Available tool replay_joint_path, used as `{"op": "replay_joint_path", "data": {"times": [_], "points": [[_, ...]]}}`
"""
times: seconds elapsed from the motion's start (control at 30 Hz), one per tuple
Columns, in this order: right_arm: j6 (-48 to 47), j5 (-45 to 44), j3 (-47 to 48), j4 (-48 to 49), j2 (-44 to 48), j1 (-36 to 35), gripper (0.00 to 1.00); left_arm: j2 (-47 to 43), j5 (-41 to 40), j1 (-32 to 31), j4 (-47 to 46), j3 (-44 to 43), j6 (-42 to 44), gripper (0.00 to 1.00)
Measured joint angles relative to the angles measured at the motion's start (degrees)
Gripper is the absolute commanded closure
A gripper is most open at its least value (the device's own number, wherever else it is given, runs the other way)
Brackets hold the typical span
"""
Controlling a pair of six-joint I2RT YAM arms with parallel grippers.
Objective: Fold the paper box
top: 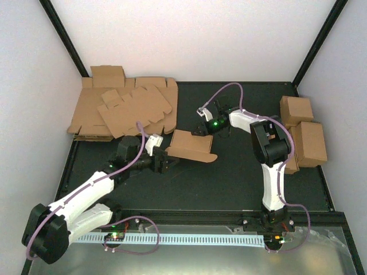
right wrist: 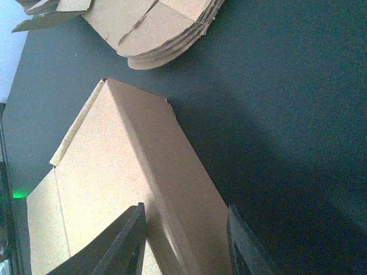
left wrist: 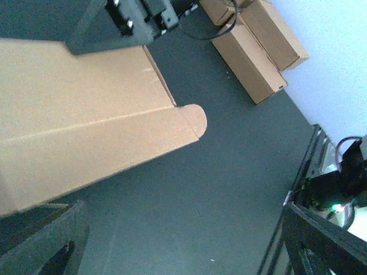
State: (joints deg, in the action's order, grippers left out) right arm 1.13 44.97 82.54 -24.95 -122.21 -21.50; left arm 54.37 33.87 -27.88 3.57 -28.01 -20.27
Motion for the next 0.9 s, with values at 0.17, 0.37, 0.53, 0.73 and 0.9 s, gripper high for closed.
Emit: {"op": "replay_joint_path", "data": {"times": [0.17,0.37,0.53,0.73,0.9], "points": [[0.02,0.61,0.55,-0.22,-0.46,0.37,0.59,-0.28,-1.03,0.0,-3.13,4.15,-4.33,0.01],[0.02,0.68,0.85,-0.44,-0.63,0.59,0.59,-4.22,-6.03,0.07,-4.57,6.97,-9.97,0.12],[0.02,0.7,0.92,-0.44,-0.66,0.66,0.59,-2.84,-5.29,-0.63,-8.63,9.05,-11.47,0.22],[0.02,0.76,0.92,-0.44,-0.68,0.68,0.59,3.28,-5.75,-6.54,-12.28,10.34,-13.05,0.51],[0.02,0.81,0.92,-0.46,-0.68,0.68,0.59,8.9,-8.9,-12.44,-14.75,10.25,-14.32,0.68]]}}
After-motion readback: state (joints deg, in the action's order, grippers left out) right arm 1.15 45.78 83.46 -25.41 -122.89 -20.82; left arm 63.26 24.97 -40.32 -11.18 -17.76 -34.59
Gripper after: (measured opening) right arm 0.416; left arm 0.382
